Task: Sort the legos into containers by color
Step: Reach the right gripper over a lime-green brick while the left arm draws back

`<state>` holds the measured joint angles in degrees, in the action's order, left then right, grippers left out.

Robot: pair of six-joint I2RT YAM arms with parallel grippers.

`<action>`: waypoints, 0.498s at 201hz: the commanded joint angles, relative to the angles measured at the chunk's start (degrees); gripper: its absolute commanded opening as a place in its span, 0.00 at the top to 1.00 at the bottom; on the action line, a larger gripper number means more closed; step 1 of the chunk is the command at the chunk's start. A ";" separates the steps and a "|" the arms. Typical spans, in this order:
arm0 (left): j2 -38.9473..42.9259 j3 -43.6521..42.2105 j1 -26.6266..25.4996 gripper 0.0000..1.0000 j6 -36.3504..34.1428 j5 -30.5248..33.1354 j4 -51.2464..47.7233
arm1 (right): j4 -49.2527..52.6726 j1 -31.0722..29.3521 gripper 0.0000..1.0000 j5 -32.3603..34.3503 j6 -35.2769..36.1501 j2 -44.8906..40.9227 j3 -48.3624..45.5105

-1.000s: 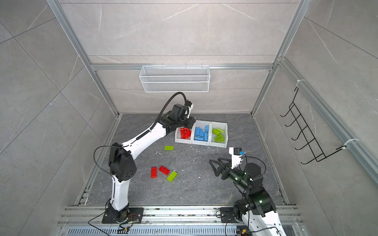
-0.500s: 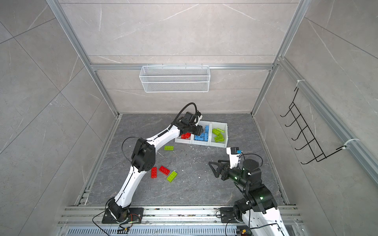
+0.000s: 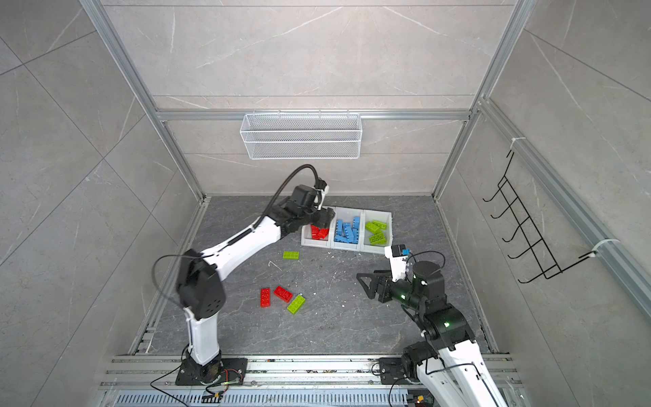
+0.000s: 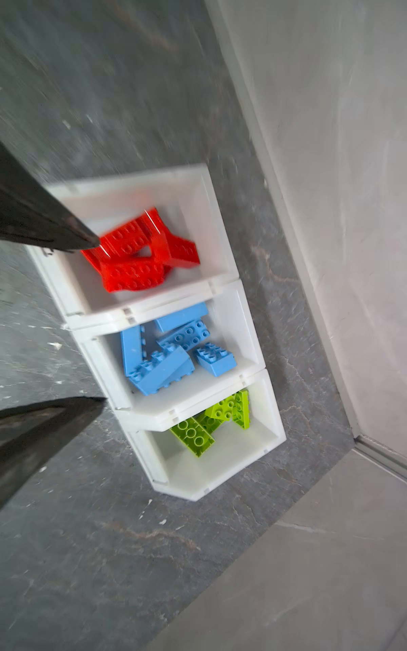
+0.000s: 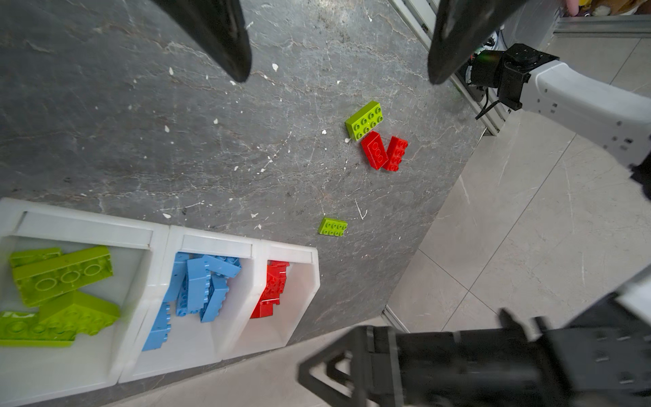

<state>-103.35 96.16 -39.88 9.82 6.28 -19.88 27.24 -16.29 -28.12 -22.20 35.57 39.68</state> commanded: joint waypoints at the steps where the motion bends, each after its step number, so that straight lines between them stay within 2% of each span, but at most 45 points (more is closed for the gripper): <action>1: 16.41 -10.99 2.21 0.29 1.18 8.05 1.23 | -3.50 -3.31 0.21 0.00 2.24 5.67 3.64; 22: 31.08 -27.24 5.34 0.20 5.88 11.65 0.61 | -3.12 -10.57 0.21 6.61 4.51 12.62 7.13; 40: 43.63 -41.75 6.16 0.10 7.75 18.14 0.67 | -3.22 -17.72 0.20 10.92 5.61 19.46 9.94; 61: 55.10 -55.26 7.88 0.03 10.88 22.22 0.15 | -3.78 -26.48 0.19 17.05 7.06 28.04 12.49; 79: 61.47 -62.99 9.78 0.01 12.32 21.07 1.41 | -2.46 -33.97 0.18 22.21 9.08 36.56 16.11; 100: 64.38 -66.47 10.08 0.01 11.92 22.35 0.43 | -2.17 -40.61 0.15 25.21 10.50 45.97 20.03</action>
<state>-41.69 31.48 -30.46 19.86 25.08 -20.18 23.97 -51.18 -9.78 -15.14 73.95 55.70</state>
